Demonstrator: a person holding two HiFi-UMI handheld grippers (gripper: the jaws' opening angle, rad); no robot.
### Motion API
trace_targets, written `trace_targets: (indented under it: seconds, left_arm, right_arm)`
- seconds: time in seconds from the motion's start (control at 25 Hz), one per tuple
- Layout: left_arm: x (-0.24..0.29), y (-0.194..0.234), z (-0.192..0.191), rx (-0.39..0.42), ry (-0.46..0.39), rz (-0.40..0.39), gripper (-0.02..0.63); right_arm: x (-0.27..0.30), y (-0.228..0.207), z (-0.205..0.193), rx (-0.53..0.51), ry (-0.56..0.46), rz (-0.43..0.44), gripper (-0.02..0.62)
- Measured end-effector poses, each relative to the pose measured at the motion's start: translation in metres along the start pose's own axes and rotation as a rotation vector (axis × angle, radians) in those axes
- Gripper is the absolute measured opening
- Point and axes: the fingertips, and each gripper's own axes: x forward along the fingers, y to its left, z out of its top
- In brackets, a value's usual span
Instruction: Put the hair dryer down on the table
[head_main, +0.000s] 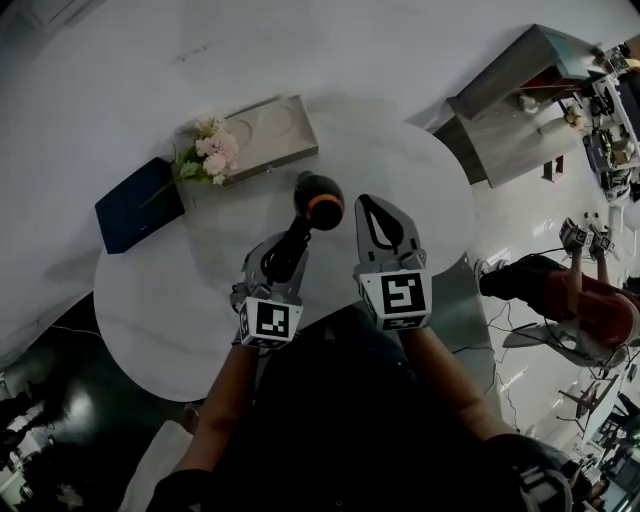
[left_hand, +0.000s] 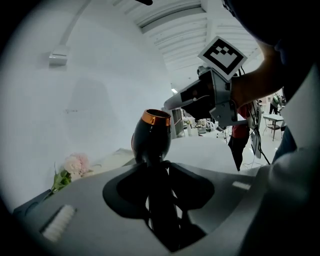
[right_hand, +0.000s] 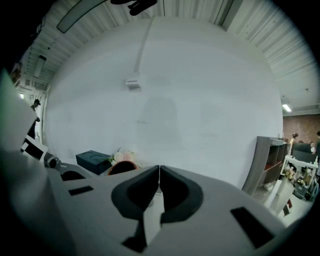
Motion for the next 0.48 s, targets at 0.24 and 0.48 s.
trace_targets:
  seconds: [0.24,0.48]
  left_arm:
    - [0.01,-0.01,-0.012,0.03,0.045,-0.029,0.138]
    - [0.02,-0.018,-0.012,0.062,0.051,-0.051,0.135]
  right_arm:
    - [-0.007,-0.006,-0.005,0.011,0.005,-0.02,0.012]
    - [-0.016,-0.014,-0.012,0.02,0.018,-0.037,0.012]
